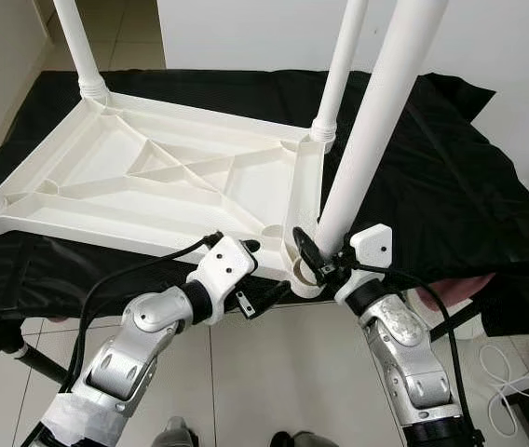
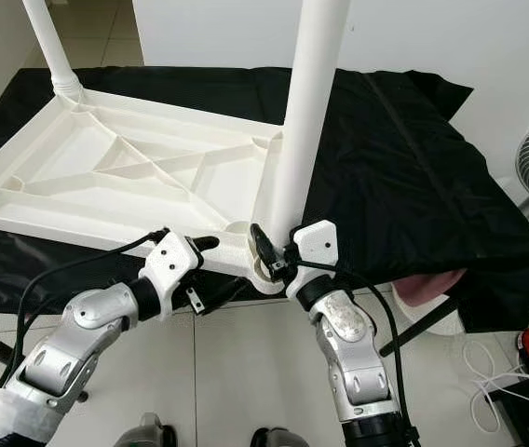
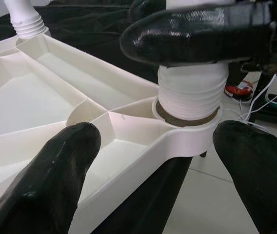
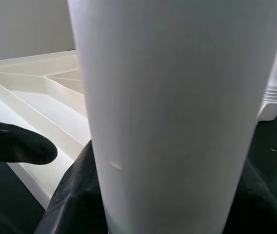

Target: Building children table

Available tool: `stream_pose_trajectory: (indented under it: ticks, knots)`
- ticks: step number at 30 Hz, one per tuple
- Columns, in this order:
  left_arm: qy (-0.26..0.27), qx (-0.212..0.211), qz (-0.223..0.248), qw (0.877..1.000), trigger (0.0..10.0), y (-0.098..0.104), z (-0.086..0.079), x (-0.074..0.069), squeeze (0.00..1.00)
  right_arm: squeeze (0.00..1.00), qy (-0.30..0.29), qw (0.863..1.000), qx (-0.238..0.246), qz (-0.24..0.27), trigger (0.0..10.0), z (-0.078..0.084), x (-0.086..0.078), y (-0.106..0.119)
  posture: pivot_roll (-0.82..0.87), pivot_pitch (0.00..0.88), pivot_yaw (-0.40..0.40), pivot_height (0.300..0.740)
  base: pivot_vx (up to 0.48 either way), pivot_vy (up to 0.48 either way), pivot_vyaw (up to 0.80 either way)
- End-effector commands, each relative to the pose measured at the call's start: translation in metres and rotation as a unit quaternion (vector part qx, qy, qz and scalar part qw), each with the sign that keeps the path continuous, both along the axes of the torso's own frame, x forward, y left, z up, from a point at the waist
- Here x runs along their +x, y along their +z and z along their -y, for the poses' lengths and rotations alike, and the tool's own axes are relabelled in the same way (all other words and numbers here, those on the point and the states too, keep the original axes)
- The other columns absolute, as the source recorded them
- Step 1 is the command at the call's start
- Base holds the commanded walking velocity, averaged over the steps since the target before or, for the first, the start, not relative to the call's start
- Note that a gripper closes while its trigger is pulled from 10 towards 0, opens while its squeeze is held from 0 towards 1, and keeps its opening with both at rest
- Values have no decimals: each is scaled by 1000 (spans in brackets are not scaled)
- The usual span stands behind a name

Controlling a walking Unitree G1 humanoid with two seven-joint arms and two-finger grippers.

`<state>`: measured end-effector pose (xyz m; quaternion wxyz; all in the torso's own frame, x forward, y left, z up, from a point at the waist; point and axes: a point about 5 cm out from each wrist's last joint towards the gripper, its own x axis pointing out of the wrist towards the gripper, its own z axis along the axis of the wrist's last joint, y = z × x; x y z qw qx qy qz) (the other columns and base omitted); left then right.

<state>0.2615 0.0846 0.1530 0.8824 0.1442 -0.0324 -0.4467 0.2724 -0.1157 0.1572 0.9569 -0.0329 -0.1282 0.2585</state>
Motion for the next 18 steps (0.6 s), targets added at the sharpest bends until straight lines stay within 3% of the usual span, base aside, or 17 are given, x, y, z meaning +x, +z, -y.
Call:
stream_pose_trajectory:
  ticks: [1, 18]
  knots:
    - [1, 1, -8, 1000, 10000, -1, 0, -2, 0, 0, 10, 1000, -14, 1, 10000, 0, 1, -4, 55, 93, -60, 740, 0, 0, 0]
    - [5, -1, -10, 1000, 10000, 1, 0, -5, 0, 0, 62, 997, -48, 14, 10000, -3, -5, -15, 55, 86, -61, 740, 0, 0, 0]
